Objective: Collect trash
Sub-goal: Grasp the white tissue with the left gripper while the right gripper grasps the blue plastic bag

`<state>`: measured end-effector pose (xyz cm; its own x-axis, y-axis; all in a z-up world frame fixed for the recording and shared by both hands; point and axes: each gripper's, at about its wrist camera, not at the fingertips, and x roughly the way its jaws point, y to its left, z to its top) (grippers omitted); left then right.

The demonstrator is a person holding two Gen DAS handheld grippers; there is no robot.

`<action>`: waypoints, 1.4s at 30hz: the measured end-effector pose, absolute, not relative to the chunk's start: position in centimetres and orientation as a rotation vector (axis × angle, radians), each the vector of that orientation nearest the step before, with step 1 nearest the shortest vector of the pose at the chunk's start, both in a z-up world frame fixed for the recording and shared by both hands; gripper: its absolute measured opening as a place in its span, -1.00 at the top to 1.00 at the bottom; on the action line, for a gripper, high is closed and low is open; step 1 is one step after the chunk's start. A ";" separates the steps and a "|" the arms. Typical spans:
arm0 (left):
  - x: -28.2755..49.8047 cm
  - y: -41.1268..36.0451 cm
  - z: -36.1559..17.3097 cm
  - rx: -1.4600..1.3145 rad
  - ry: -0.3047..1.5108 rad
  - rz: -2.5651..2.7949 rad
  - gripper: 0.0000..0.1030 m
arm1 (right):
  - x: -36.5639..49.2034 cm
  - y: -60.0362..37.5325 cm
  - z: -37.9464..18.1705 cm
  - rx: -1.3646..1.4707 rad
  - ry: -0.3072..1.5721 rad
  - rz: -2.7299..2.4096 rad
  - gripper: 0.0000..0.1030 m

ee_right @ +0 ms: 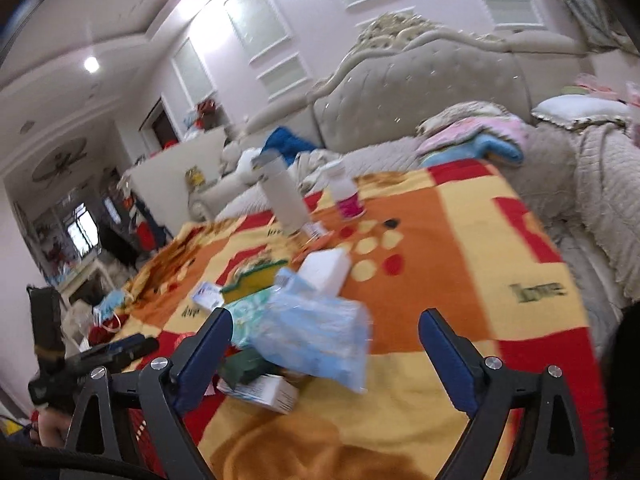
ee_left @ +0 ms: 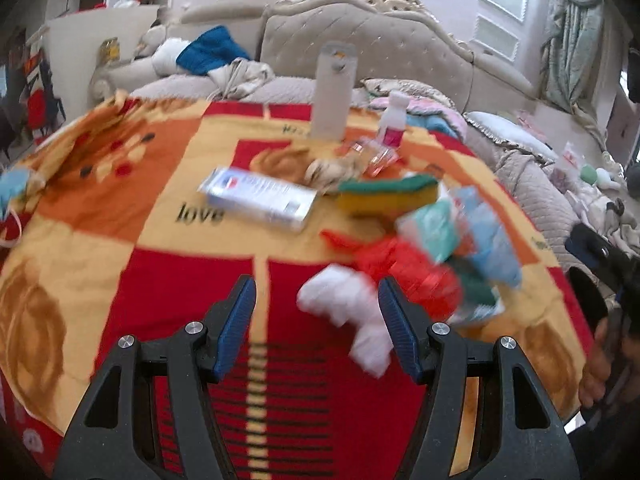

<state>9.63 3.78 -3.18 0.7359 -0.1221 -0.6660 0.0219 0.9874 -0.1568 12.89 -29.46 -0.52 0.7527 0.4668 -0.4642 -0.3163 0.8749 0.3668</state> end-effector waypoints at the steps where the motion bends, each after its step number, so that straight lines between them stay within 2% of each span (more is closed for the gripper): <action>1: 9.5 4.1 -3.9 -0.155 0.754 -0.093 -0.21 | 13.5 -28.4 -1.0 0.263 0.591 0.441 -0.80; 14: 10.1 3.1 -6.4 -0.202 0.852 -0.210 -0.21 | 18.8 -24.7 -5.5 0.261 0.778 0.386 -0.82; 16: 10.7 2.7 -6.5 -0.202 0.857 -0.221 -0.21 | 18.9 -25.0 -5.7 0.275 0.793 0.374 -0.70; 17: 11.0 2.4 -6.6 -0.197 0.858 -0.221 -0.21 | 18.9 -25.3 -5.8 0.279 0.792 0.361 -0.41; 19: 11.7 1.8 -6.7 -0.186 0.863 -0.225 -0.21 | 18.8 -25.6 -6.0 0.293 0.805 0.365 -0.23; 20: 12.1 1.4 -6.7 -0.180 0.867 -0.221 -0.21 | 18.7 -25.8 -5.9 0.300 0.794 0.375 -0.01; 27: 12.8 0.2 -6.0 -0.186 0.860 -0.265 -0.21 | 17.2 -25.4 -4.6 0.254 0.739 0.429 0.11; 34: 13.2 -1.1 -6.8 -0.135 0.884 -0.232 -0.19 | 15.7 -27.6 -3.1 0.308 0.679 0.454 0.14; 35: 13.2 -1.1 -6.7 -0.139 0.878 -0.220 -0.15 | 15.4 -27.9 -2.9 0.317 0.671 0.456 0.14; 37: 13.0 -0.9 -6.8 -0.147 0.873 -0.214 0.49 | 14.9 -28.6 -2.4 0.332 0.653 0.468 0.14; 39: 12.9 -0.3 -6.9 -0.177 0.881 -0.229 0.68 | 14.4 -29.1 -2.1 0.338 0.644 0.477 0.14; 42: 12.3 1.0 -6.8 -0.224 0.876 -0.234 0.77 | 13.9 -29.5 -1.9 0.320 0.642 0.470 0.14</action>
<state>12.29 1.00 -6.76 0.6182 -0.2927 -0.7295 0.1101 0.9512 -0.2884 13.92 -29.54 -1.86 0.7021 0.5115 -0.4954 -0.3180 0.8477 0.4246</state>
